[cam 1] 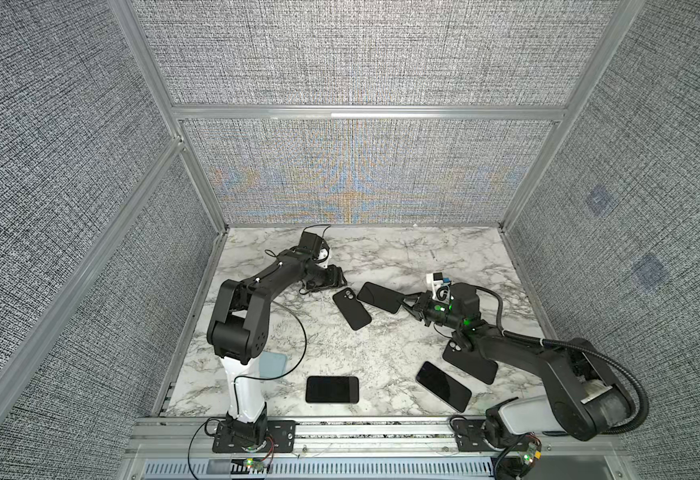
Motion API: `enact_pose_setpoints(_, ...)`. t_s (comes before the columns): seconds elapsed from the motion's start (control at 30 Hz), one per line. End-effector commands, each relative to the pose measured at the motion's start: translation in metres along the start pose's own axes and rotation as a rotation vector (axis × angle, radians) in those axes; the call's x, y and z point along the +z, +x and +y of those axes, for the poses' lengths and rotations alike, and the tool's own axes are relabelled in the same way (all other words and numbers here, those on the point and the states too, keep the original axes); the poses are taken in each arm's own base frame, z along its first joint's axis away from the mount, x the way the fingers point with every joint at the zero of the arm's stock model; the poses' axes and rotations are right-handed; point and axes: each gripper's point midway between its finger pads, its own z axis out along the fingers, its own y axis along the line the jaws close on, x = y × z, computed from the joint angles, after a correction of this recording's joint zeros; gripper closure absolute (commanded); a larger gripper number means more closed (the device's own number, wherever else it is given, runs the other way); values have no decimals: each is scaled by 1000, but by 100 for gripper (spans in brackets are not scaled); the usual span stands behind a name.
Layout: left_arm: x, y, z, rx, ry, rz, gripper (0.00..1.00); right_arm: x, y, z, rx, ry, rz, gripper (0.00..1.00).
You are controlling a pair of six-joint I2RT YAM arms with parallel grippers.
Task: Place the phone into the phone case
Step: 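Lower the black case flat onto the table with the left gripper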
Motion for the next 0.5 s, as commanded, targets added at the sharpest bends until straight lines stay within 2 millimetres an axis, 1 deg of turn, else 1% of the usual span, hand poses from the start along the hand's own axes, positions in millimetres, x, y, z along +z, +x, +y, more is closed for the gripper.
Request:
enact_pose_setpoints(0.0,3,15,15,162,-118,114,30,-2,6,1,-58,-8,32,99)
enact_pose_setpoints(0.1,11,8,11,272,-159,131,32,-4,9,-1,-65,-5,47,99)
enact_pose_setpoints(0.2,19,2,9,344,-181,143,34,-6,11,-3,-69,-3,66,99)
enact_pose_setpoints(0.37,29,-5,9,395,-212,161,37,-11,11,-5,-72,5,68,99)
enact_pose_setpoints(0.47,35,-4,11,414,-239,182,40,-13,12,-7,-79,13,66,99)
